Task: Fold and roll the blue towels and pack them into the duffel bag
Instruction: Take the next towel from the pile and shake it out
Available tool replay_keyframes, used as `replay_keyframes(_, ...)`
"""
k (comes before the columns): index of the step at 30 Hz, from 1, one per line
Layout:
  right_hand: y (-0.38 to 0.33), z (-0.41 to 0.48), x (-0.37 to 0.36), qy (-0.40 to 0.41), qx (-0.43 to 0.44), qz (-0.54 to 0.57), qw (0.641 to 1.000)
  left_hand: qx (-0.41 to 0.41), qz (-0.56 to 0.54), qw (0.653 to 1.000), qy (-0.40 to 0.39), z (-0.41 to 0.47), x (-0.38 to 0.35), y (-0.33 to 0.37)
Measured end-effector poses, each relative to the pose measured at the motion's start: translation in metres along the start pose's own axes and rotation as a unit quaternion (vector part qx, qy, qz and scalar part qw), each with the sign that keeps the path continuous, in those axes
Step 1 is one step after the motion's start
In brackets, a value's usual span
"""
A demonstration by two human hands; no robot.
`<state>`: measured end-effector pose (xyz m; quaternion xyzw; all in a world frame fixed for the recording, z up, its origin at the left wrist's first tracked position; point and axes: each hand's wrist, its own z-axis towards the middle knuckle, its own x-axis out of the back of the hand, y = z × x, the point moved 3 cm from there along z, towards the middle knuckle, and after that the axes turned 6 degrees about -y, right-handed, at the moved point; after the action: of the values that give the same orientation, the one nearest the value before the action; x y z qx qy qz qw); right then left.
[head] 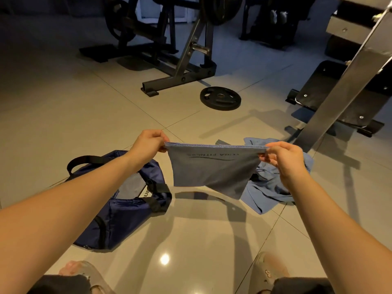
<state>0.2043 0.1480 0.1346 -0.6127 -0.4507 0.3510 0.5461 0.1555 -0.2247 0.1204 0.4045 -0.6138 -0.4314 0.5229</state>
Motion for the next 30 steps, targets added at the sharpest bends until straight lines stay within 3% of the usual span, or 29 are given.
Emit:
replay_keyframes(5, 0.067, -0.042, 0.010, 0.007, -0.080, -0.108, 0.991, 0.045, 0.170, 0.980, -0.089, -0.047, -0.032, -0.051)
replay_keyframes(10, 0.173, -0.090, 0.018, -0.061, -0.202, -0.242, 0.947, 0.109, 0.332, 0.908, -0.233, -0.104, -0.070, -0.146)
replay_keyframes(14, 0.229, -0.115, 0.016, -0.121, -0.228, -0.309, 0.915, 0.182, 0.338, 0.875, -0.295, -0.137, -0.092, -0.213)
replay_keyframes(24, 0.301, -0.147, 0.036, -0.185, -0.295, -0.385, 0.855, 0.284, 0.314, 0.849, -0.315, -0.183, -0.117, -0.276)
replay_keyframes(30, 0.305, -0.149, 0.026, -0.299, -0.393, -0.351, 0.795, 0.276, 0.377, 0.779, -0.420, -0.169, -0.127, -0.271)
